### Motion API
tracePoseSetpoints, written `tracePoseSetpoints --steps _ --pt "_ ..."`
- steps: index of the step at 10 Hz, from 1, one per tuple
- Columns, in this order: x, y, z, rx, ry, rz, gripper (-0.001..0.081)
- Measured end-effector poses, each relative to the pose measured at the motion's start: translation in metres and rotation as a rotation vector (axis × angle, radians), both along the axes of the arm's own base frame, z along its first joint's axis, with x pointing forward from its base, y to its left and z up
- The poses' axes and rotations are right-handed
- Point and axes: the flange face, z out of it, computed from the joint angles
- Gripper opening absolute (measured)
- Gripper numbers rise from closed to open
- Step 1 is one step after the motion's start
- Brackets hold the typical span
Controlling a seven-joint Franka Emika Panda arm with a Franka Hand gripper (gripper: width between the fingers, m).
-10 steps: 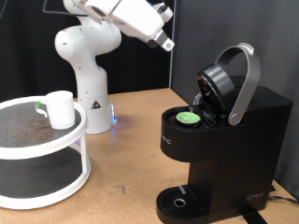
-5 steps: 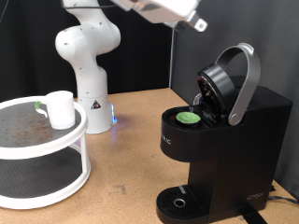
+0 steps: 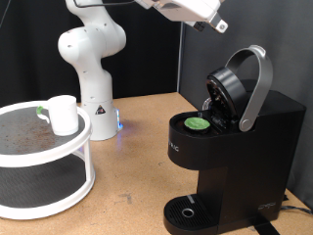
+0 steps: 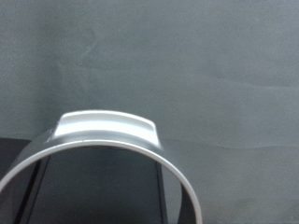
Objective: Make a cup of coffee with the keurig machine
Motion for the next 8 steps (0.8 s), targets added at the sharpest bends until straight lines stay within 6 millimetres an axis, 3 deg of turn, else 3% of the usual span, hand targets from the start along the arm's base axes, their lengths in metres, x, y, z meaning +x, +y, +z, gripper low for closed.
tracePoseSetpoints --steps 4,8 --pt "0.002 0.009 0.004 0.011 -0.016 -0.009 0.0807" --pt "0.003 0.044 -0.002 -0.015 -0.020 0.027 0.0807"
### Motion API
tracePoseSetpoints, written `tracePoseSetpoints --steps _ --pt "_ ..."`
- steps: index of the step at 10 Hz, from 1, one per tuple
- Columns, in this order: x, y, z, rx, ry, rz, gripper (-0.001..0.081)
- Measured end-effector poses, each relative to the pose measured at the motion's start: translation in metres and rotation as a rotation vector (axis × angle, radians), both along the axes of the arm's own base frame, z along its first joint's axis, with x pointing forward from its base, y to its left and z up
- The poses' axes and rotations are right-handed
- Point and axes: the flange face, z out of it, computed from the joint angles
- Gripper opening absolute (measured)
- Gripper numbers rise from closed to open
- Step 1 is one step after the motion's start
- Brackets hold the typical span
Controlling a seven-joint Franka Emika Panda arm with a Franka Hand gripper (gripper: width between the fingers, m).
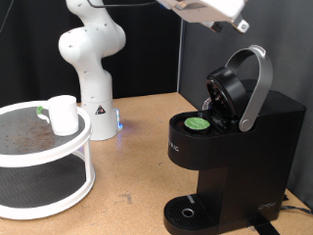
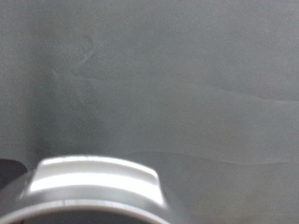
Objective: Make a cup of coffee with the keurig machine
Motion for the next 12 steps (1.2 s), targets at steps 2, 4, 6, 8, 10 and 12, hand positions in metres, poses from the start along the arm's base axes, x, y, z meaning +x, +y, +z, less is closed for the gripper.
tracePoseSetpoints --steps 2,4,6,8,10,12 --pt "0.001 0.020 -0.002 0.007 -0.003 0.005 0.0807" --pt "0.002 0.040 -0.002 0.017 -0.012 0.008 0.0807" --pt "0.003 0.064 0.000 0.016 -0.037 -0.001 0.0807" --pt "0.004 0.088 -0.003 -0.003 -0.040 -0.002 0.0807" --pt "0.004 0.108 -0.009 -0.020 -0.026 0.002 0.0807" --pt "0.004 0.121 -0.015 -0.032 -0.016 0.013 0.0687"
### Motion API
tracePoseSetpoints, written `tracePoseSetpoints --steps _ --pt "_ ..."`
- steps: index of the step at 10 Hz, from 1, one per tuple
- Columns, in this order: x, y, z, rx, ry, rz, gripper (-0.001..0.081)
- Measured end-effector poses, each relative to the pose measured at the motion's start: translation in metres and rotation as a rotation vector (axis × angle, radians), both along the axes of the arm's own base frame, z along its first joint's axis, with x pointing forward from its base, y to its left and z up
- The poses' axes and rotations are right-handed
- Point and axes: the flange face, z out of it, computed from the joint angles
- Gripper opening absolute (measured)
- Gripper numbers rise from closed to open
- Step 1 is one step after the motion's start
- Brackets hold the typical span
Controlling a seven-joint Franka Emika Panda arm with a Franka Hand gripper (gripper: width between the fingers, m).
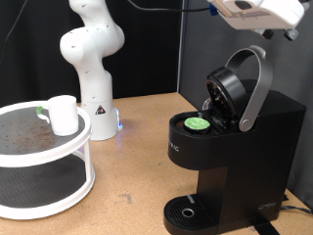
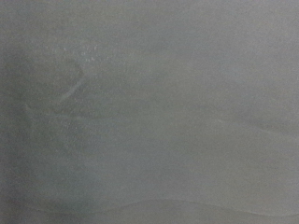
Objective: Make a cup of coffee with the keurig machine
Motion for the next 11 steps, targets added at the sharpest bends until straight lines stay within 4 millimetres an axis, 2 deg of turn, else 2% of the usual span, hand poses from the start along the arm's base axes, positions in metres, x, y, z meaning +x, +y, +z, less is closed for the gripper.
tracePoseSetpoints --steps 1,2,3,4,5,6,9,11 --pt "0.000 0.004 -0.003 -0.005 0.003 0.005 0.0552" --pt "-0.001 0.007 -0.005 -0.009 0.006 0.008 0.0552" --pt "-0.001 0.009 -0.007 -0.011 0.008 0.011 0.0350" --pt "-0.001 0.010 -0.008 -0.013 0.010 0.011 0.0214" --pt "0.000 0.010 -0.010 -0.016 0.013 0.011 0.0214" --pt "0.001 0.010 -0.012 -0.021 0.015 0.010 0.0049" --pt "0.004 0.001 -0.015 -0.044 0.012 0.005 0.0004" --pt "0.007 -0.011 -0.014 -0.041 0.009 0.008 0.0004"
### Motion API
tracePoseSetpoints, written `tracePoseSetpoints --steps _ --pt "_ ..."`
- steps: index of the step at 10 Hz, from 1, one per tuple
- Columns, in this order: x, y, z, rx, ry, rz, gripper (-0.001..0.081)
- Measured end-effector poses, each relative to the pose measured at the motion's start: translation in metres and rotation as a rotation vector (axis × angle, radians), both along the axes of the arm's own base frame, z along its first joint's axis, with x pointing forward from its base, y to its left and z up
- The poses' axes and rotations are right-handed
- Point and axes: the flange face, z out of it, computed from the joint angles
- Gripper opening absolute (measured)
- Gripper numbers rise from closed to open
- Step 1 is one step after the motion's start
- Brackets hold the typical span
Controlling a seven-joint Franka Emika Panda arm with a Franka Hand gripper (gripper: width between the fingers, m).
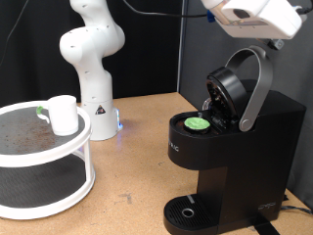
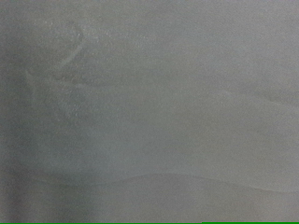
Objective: Make a cup of coffee with the keurig machine
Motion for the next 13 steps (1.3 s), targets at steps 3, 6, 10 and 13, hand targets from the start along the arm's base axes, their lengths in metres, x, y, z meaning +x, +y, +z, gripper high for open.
tracePoseSetpoints --steps 3,6,10,13 --pt "-0.001 -0.026 0.001 -0.011 0.019 0.034 0.0003" --pt "-0.006 -0.044 0.000 -0.066 0.045 0.048 0.0003" --pt "-0.010 -0.096 -0.021 -0.101 0.074 0.015 0.0003" --pt "-0.009 -0.141 -0.036 -0.104 0.056 -0.011 0.0003"
